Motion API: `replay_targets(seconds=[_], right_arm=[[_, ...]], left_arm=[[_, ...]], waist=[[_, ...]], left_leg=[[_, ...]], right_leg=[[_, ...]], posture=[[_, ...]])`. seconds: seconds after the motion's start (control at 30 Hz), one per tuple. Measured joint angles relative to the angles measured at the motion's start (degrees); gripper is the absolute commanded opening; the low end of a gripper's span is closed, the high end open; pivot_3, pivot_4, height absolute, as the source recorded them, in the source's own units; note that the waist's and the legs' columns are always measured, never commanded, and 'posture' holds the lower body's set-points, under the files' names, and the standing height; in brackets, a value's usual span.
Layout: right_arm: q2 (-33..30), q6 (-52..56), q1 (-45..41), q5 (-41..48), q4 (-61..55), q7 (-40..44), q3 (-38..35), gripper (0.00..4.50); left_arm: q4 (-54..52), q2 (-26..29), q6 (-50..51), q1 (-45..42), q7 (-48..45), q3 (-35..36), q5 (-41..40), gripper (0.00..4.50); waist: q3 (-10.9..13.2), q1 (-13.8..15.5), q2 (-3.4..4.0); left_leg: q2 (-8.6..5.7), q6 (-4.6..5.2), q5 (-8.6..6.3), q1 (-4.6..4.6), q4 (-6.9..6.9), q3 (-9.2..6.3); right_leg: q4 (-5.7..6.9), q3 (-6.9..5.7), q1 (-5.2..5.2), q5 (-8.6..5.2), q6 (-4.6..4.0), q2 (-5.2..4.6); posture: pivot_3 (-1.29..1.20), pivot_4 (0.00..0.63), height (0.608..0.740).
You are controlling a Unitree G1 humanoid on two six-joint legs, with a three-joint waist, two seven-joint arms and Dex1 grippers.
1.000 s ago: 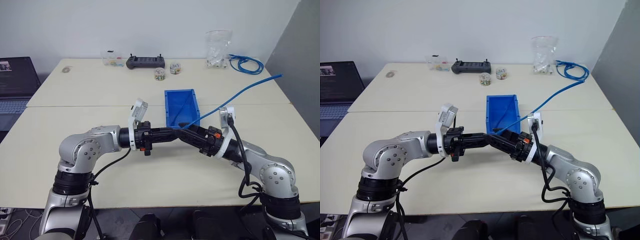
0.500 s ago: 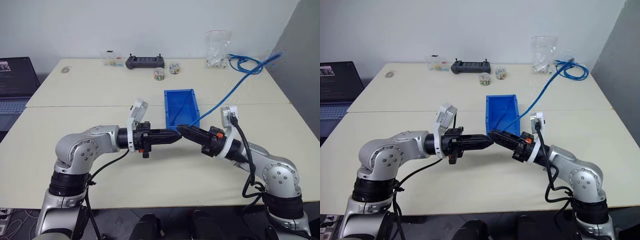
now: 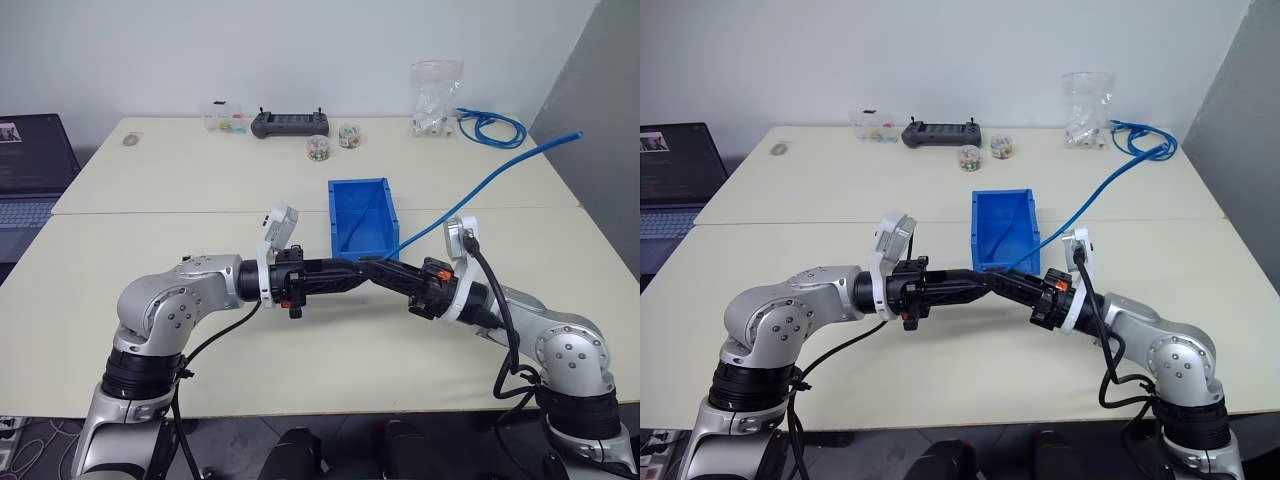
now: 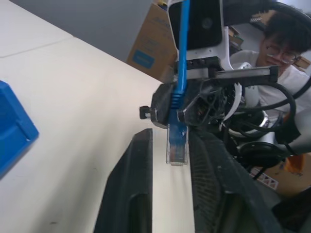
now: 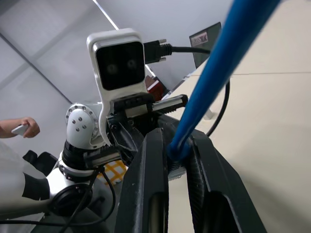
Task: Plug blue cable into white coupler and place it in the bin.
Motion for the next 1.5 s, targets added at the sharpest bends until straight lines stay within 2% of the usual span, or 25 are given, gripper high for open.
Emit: replay_targets(seconds=[0.2,0.43,0.47,0.6,0.8,0.93,1.1,1.5], right_arm=[[-1.0,-0.2,0.0,-0.3,-1.0,0.3,0.6,0.2],[-2.8,-2.0,1.3,-4.7,-1.3,3.1,1.2,0.19],[-2.9,-2.4,1.2,-5.6,-1.2,3.6,1.3,0.19],[-3.5,-3.9,1.4,-8.6,0.1,5.2,1.4,0.19],[-4.2,-5.9,2.0,-12.1,1.7,6.9,1.3,0.18],[-4.1,-6.2,2.2,-13.5,2.3,7.6,1.8,0.18],[-3.9,-6.5,2.2,-15.3,2.8,8.9,2.6,0.18],[-2.9,-6.6,1.2,-15.9,3.4,9.7,2.8,0.18]], left_arm=[[-0.1,0.9,-1.7,0.5,0.8,0.4,1.7,2.98],[-5.3,4.6,-4.9,6.7,3.1,1.4,4.9,4.44],[-6.1,4.5,-5.3,7.7,4.1,1.9,5.4,4.5],[-9.1,2.9,-10.2,13.9,11.0,5.2,10.4,4.5],[-10.4,-2.6,-21.5,29.6,25.6,6.9,25.2,4.5],[-9.9,-5.4,-24.2,34.1,34.1,8.0,32.4,4.5],[-4.1,-6.3,-23.6,32.2,40.4,12.9,35.8,4.5],[12.0,-3.5,-19.6,16.1,40.1,14.9,36.0,4.5]], waist=[[0.0,0.0,0.0],[0.0,0.0,0.01],[0.0,0.0,0.0],[0.0,0.0,0.01],[0.0,0.4,0.01],[0.0,1.1,0.01],[0.0,1.4,0.0],[0.0,1.3,-0.02]], left_leg=[[0.0,0.0,0.0,0.0,-0.01,0.0],[0.0,0.0,0.0,-0.03,-0.02,0.02],[0.01,0.0,0.0,-0.04,-0.02,0.01],[0.03,0.0,0.0,-0.01,-0.05,0.07],[0.02,0.0,0.0,-0.1,-0.05,0.06],[0.02,0.01,-0.01,-0.13,-0.05,0.05],[0.02,0.01,-0.01,-0.15,-0.04,0.04],[-0.01,-0.01,0.0,-0.21,-0.03,0.05]], right_leg=[[0.0,0.0,-0.02,0.0,0.0,0.0],[-0.02,0.02,-0.04,0.0,0.0,-0.01],[-0.03,0.01,-0.05,0.0,0.01,-0.01],[-0.04,0.07,-0.05,0.0,0.0,-0.02],[-0.05,0.06,-0.13,0.01,-0.01,-0.04],[-0.09,0.03,-0.15,-0.01,0.02,-0.04],[-0.08,-0.02,-0.17,-0.01,0.02,-0.03],[0.01,0.0,-0.29,0.02,-0.01,-0.04]], posture=[[0.0,0.15,0.74],[0.0,0.15,0.74],[0.0,0.15,0.74],[0.0,0.15,0.74],[0.0,0.15,0.74],[0.0,0.15,0.74],[0.0,0.15,0.74],[0.0,0.15,0.74]])
